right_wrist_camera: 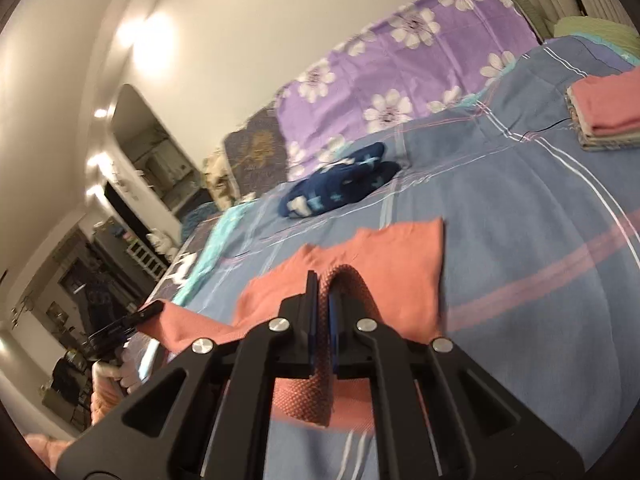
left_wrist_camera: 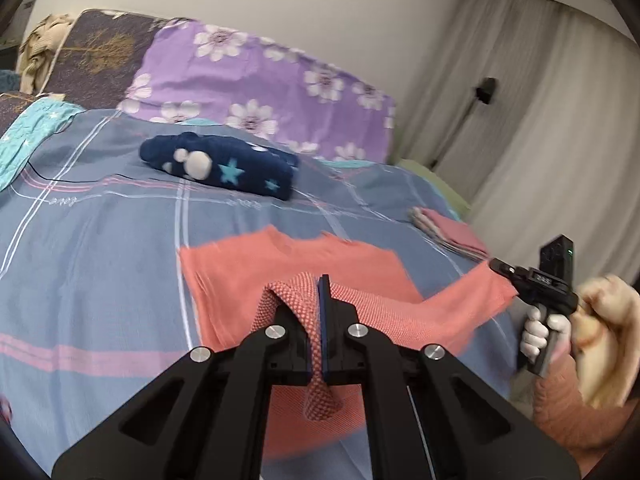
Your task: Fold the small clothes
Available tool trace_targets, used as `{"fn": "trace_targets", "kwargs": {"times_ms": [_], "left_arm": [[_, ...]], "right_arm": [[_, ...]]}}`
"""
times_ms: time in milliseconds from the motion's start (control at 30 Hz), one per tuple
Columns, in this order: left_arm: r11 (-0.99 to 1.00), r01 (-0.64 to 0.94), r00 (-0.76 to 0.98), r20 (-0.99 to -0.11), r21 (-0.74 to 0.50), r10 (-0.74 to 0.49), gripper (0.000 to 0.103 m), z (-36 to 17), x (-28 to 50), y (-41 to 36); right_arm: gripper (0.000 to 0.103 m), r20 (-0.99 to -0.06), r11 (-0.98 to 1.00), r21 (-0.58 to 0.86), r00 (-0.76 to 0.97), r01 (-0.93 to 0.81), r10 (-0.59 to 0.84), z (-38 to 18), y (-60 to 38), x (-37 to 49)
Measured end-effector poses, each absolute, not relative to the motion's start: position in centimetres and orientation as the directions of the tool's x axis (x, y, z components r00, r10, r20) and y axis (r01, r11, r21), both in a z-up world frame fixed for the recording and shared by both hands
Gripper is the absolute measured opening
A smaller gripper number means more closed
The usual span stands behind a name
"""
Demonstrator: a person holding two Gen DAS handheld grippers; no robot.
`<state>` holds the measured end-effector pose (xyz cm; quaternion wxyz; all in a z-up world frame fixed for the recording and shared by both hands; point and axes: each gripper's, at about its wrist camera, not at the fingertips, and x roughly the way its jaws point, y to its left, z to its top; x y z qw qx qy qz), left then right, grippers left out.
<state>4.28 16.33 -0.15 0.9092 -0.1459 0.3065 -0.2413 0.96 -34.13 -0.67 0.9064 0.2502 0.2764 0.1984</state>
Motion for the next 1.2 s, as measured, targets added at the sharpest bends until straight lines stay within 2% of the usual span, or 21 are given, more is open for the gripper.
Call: {"fn": "trace_targets", "kwargs": {"times_ms": [100,233,300,433,500,533,567,633,667,700,733,833,933,1000,1067,1100,1167,1200], "left_arm": [[0.860,0.296,0.684,-0.537,-0.415,-0.494,0.003,-2.0,9.6,16.0],[0.890,0.198,0.614,-0.656,-0.410,-0.439,0.003,-7.7,15.3,15.3],[0.898,0.169,0.586,-0.692,-0.406,-0.422,0.002,-9.8,16.4,15.5],[0.878,0.162,0.566,-0.687,-0.450,-0.456,0.006,-11.6,16.4,16.4],[0.872,0.168,0.573,-0.674,-0.459,-0.466,0.014,-10.9,15.6,16.8],[0.872,0.171,0.576,-0.672,-0.458,-0.466,0.022,-10.6,15.3,16.7],[0.872,0.183,0.578,-0.667,-0.455,-0.470,0.024,-10.2,14.5,16.8],[0.870,0.208,0.565,-0.671,-0.448,-0.481,0.023,-10.0,13.6,16.3],[0.869,0.217,0.557,-0.674,-0.445,-0.484,0.016,-10.1,13.5,16.1],[0.868,0.220,0.553,-0.676,-0.445,-0.487,0.006,-10.1,13.6,15.8],[0.866,0.217,0.551,-0.676,-0.449,-0.489,0.004,-10.1,13.4,15.7],[0.843,0.201,0.572,-0.639,-0.499,-0.514,0.004,-8.9,14.0,16.0],[0.817,0.140,0.630,-0.586,-0.560,-0.510,0.004,-7.8,16.7,17.2],[0.829,0.079,0.666,-0.589,-0.554,-0.457,0.011,-7.9,19.0,18.0],[0.845,0.036,0.668,-0.616,-0.534,-0.418,0.031,-8.1,20.0,18.5],[0.854,0.039,0.678,-0.615,-0.519,-0.404,0.038,-8.0,19.9,18.6],[0.888,0.076,0.701,-0.609,-0.453,-0.371,0.059,-7.7,19.1,18.4],[0.901,0.081,0.701,-0.618,-0.426,-0.356,0.060,-7.7,19.1,18.3]], "right_arm": [[0.007,-0.472,0.817,0.559,0.756,-0.141,0.454,-2.6,-34.2,6.8],[0.008,-0.599,0.836,0.547,0.680,-0.038,0.423,-7.7,-33.9,12.7],[0.009,-0.633,0.827,0.562,0.645,0.001,0.429,-10.0,-34.1,14.0],[0.010,-0.620,0.797,0.604,0.624,-0.008,0.476,-11.6,-35.1,13.6],[0.018,-0.615,0.794,0.607,0.619,-0.024,0.489,-11.2,-35.3,12.8],[0.019,-0.613,0.796,0.604,0.613,-0.042,0.498,-10.8,-35.3,12.1],[0.022,-0.611,0.798,0.600,0.610,-0.057,0.504,-10.5,-35.2,11.7],[0.022,-0.618,0.813,0.573,0.596,-0.103,0.512,-9.9,-34.4,10.7],[0.021,-0.624,0.819,0.561,0.589,-0.121,0.514,-9.7,-34.0,10.4],[0.007,-0.631,0.822,0.550,0.571,-0.148,0.525,-9.5,-33.4,10.1],[0.005,-0.624,0.811,0.561,0.559,-0.165,0.546,-9.5,-33.1,10.2],[0.005,-0.521,0.721,0.666,0.571,-0.193,0.634,-8.4,-33.4,11.0],[0.005,-0.445,0.676,0.722,0.649,-0.148,0.618,-7.0,-34.9,14.1],[0.014,-0.491,0.708,0.704,0.681,-0.058,0.543,-7.3,-35.8,17.1],[0.020,-0.557,0.730,0.683,0.661,0.019,0.504,-8.1,-36.1,18.5],[0.027,-0.567,0.733,0.680,0.647,0.021,0.509,-8.4,-36.0,18.7],[0.040,-0.580,0.770,0.637,0.643,-0.024,0.500,-8.3,-35.5,18.2],[0.041,-0.595,0.804,0.593,0.650,-0.044,0.474,-8.2,-35.4,17.9]]}}
